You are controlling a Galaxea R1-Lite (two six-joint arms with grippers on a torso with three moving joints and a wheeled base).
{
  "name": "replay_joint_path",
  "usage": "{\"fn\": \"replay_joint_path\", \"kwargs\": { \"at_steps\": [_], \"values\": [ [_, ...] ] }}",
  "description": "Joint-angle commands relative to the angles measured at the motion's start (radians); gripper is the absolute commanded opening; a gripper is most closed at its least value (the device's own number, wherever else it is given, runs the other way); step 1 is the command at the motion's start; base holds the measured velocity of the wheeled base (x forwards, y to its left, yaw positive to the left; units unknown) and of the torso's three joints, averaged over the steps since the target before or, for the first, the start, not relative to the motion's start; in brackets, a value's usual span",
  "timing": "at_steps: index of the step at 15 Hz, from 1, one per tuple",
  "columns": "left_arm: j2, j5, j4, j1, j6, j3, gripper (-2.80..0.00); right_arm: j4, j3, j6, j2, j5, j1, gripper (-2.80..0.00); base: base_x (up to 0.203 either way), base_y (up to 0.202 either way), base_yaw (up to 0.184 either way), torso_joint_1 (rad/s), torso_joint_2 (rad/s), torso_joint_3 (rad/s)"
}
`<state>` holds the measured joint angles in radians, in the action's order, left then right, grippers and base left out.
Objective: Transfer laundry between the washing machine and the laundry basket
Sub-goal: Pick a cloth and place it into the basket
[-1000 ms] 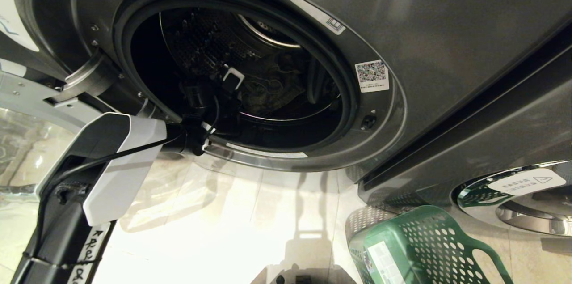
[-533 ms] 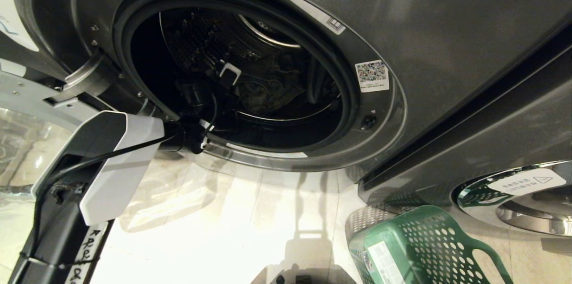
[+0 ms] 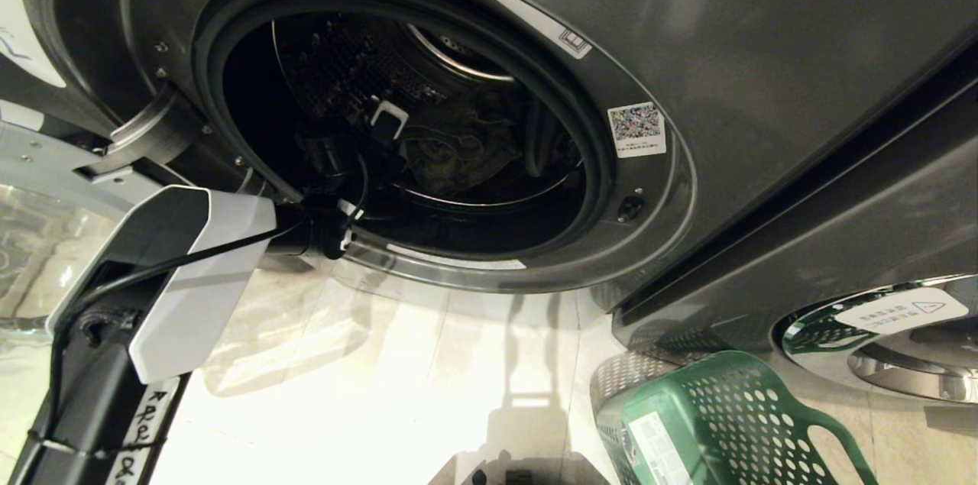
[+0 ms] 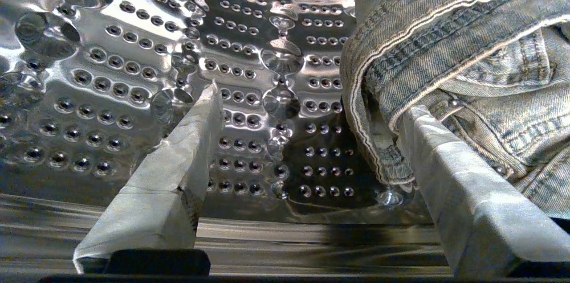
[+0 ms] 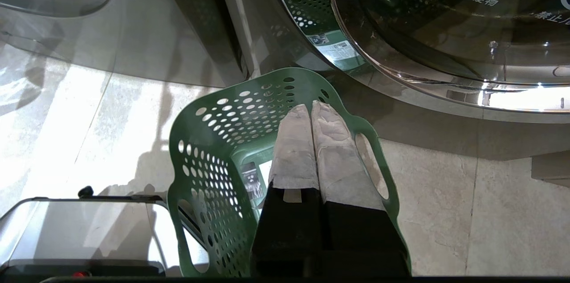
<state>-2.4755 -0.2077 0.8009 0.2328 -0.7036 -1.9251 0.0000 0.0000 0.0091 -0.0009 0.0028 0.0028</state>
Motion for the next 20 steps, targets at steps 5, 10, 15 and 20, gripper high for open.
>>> {"fn": "replay_joint_path", "kwargs": {
  "at_steps": [5,10,15,20],
  "values": [
    [0.017,-0.001,0.009,0.002,-0.004,0.001,0.0,0.0,0.0,0.0,0.001,0.0,0.0,-2.8,0.0,0.0,0.0,0.0,0.0,0.0],
    [0.021,0.002,0.009,0.006,0.051,0.034,0.0,0.0,0.0,0.0,0.001,0.0,0.001,-2.8,0.0,0.0,0.0,0.0,0.0,0.0],
    [0.032,0.001,0.009,0.018,0.079,0.055,0.0,0.0,0.0,0.0,0.001,0.0,0.0,-2.8,0.0,0.0,0.0,0.0,0.0,0.0],
    [0.052,0.011,0.038,0.068,0.209,0.144,0.0,0.0,0.0,0.0,0.001,0.0,0.0,-2.8,0.0,0.0,0.0,0.0,0.0,0.0]
  ]
}}
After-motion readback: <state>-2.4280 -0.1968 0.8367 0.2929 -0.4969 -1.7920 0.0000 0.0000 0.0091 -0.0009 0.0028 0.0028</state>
